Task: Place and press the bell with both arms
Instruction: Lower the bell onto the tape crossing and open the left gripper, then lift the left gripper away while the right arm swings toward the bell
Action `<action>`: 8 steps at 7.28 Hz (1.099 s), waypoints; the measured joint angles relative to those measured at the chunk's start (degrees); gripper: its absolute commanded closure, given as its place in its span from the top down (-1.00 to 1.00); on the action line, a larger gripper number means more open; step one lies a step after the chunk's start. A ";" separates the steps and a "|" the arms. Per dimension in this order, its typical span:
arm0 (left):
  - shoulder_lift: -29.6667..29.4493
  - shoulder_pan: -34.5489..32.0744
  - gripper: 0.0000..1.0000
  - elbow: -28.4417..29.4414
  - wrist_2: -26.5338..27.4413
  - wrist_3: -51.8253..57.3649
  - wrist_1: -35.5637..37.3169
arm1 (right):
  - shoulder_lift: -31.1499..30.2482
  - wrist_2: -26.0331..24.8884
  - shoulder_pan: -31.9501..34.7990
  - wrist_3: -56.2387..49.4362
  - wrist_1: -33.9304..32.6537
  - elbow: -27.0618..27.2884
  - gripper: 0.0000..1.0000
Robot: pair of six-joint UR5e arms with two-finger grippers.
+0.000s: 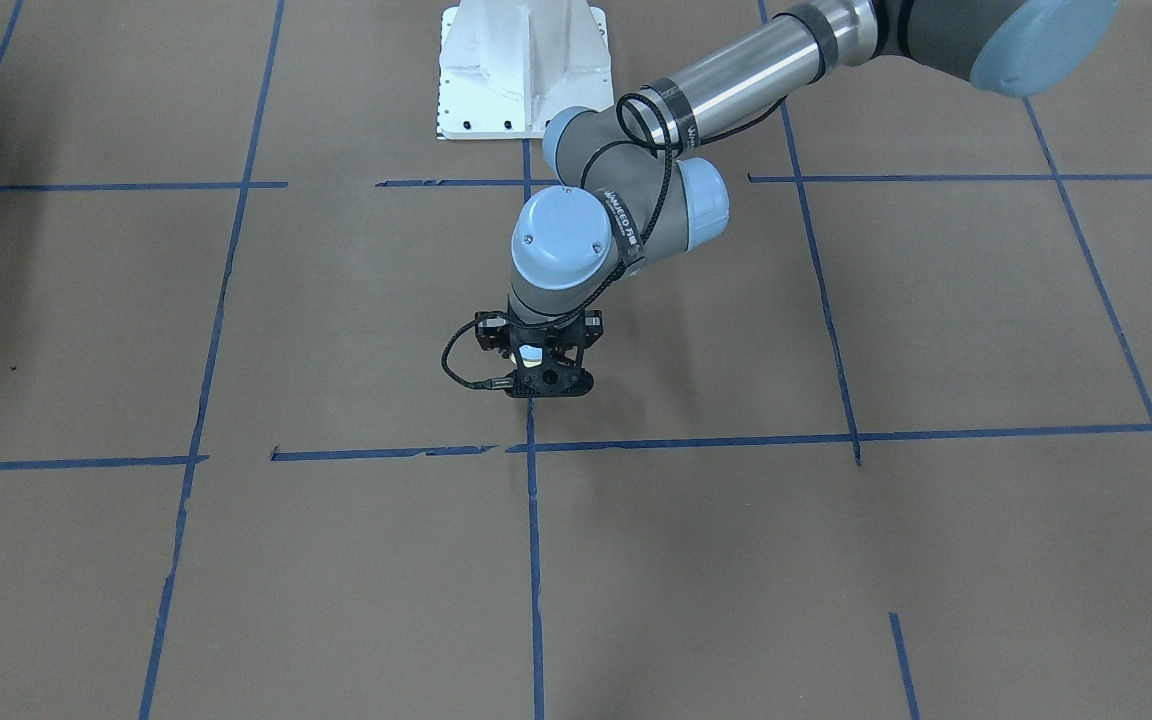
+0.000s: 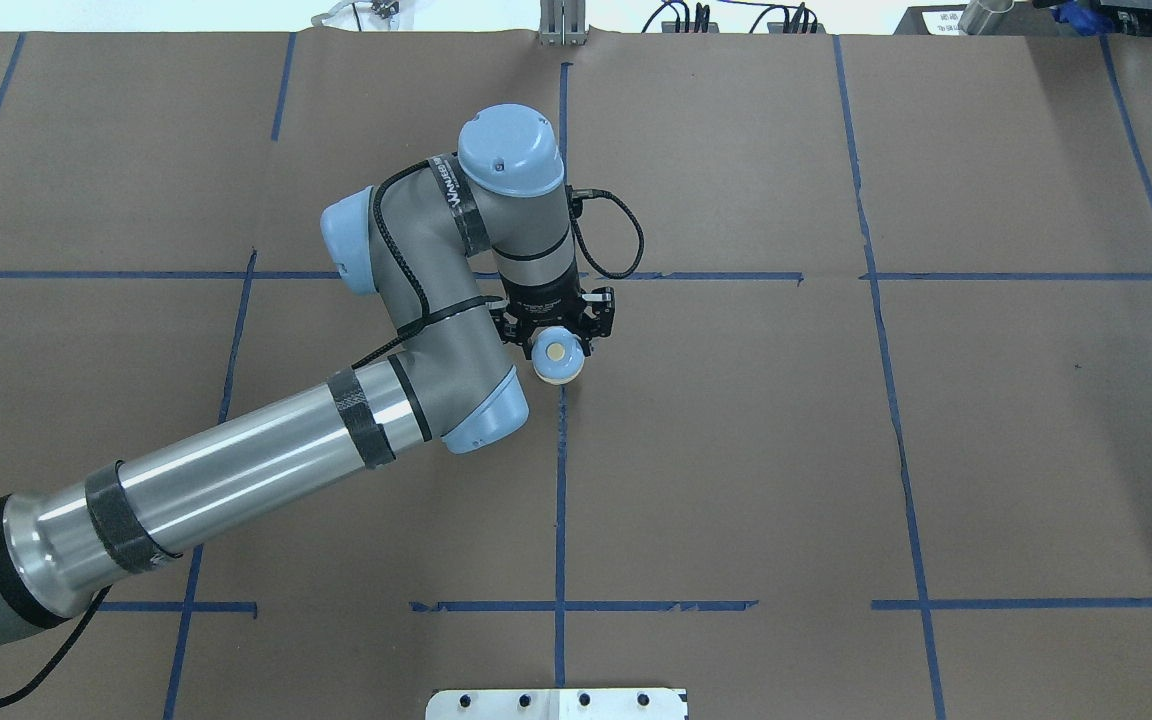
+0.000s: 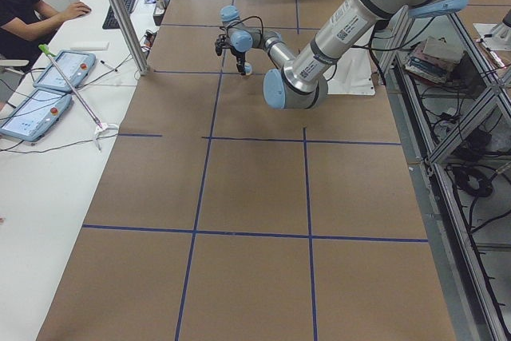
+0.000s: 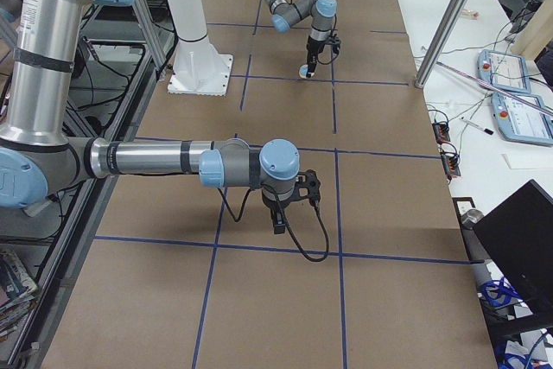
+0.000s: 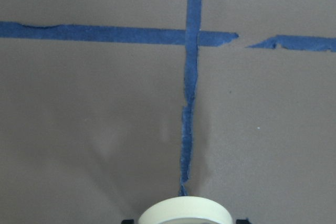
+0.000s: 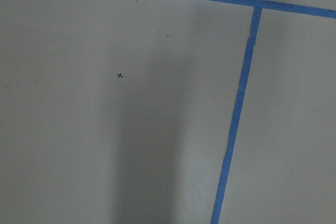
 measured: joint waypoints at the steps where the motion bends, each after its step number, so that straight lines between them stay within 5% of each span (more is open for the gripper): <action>1: -0.29 0.16 0.99 0.41 0.52 0.04 -0.22 | 0.00 0.01 0.00 0.01 0.01 0.02 1.00; 6: -0.55 -0.35 1.00 -0.14 3.38 -1.52 -5.41 | 0.22 0.02 -0.12 0.03 0.01 0.15 1.00; 8: 0.69 -3.01 1.00 -6.23 3.22 -3.74 -5.40 | 2.38 0.03 -1.10 2.70 0.03 0.22 1.00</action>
